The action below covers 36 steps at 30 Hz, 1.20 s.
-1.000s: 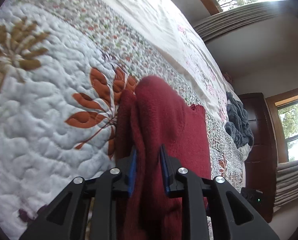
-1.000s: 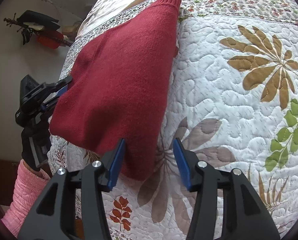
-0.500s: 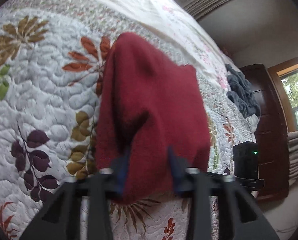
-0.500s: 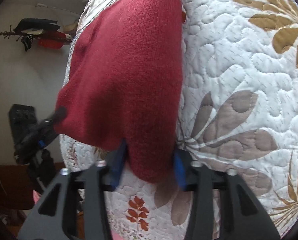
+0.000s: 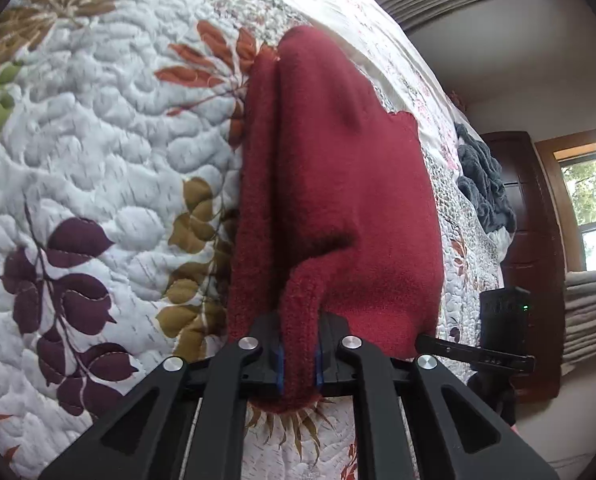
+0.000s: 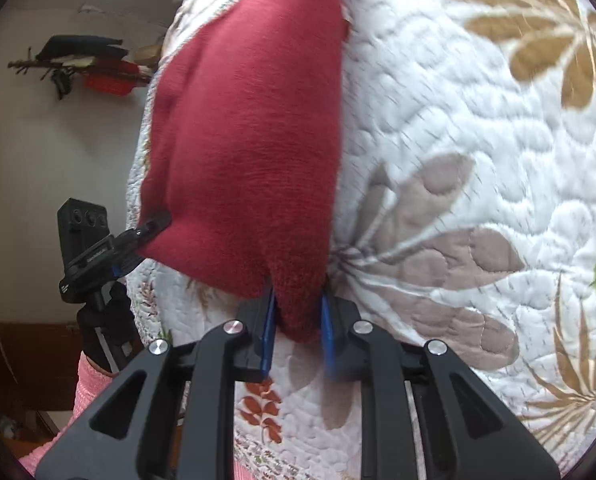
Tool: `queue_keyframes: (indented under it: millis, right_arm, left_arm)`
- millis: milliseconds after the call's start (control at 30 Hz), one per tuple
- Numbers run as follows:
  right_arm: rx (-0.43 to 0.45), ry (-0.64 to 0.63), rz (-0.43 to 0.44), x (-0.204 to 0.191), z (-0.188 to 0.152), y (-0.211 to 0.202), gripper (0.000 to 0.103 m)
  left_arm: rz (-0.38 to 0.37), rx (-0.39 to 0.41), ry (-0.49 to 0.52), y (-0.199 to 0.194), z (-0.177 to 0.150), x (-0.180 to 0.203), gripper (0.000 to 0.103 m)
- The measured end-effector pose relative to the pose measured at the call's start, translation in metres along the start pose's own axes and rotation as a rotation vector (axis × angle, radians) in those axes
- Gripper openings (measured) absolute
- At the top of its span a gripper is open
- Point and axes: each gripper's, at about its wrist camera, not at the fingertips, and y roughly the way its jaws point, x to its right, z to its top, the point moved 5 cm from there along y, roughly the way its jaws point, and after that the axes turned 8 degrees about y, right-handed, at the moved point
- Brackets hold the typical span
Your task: Fold small clothes
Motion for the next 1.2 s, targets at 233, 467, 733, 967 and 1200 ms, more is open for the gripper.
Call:
queue_keyframes:
  millis: [233, 467, 733, 967, 1200]
  right_arm:
    - [0.065, -0.065, -0.084, -0.011, -0.001, -0.023, 0.039]
    - [0.156, -0.151, -0.171, -0.032, -0.009, -0.033, 0.039]
    - [0.104, -0.100, -0.200, -0.018, -0.004, 0.001, 0.036]
    - [0.093, -0.114, -0.195, -0.016, -0.005, -0.003, 0.039]
    - [0.151, -0.123, -0.100, -0.034, 0.015, -0.038, 0.043]
  left_arm:
    - [0.050, 0.037, 0.033, -0.025, -0.001, 0.017, 0.039]
    - [0.207, 0.115, 0.206, -0.046, -0.009, 0.049, 0.045]
    - [0.279, 0.051, 0.157, -0.022, -0.017, 0.019, 0.046]
    - [0.214, 0.039, 0.108, -0.025, -0.021, 0.011, 0.045]
    - [0.073, 0.106, 0.083, -0.057, 0.015, 0.022, 0.055]
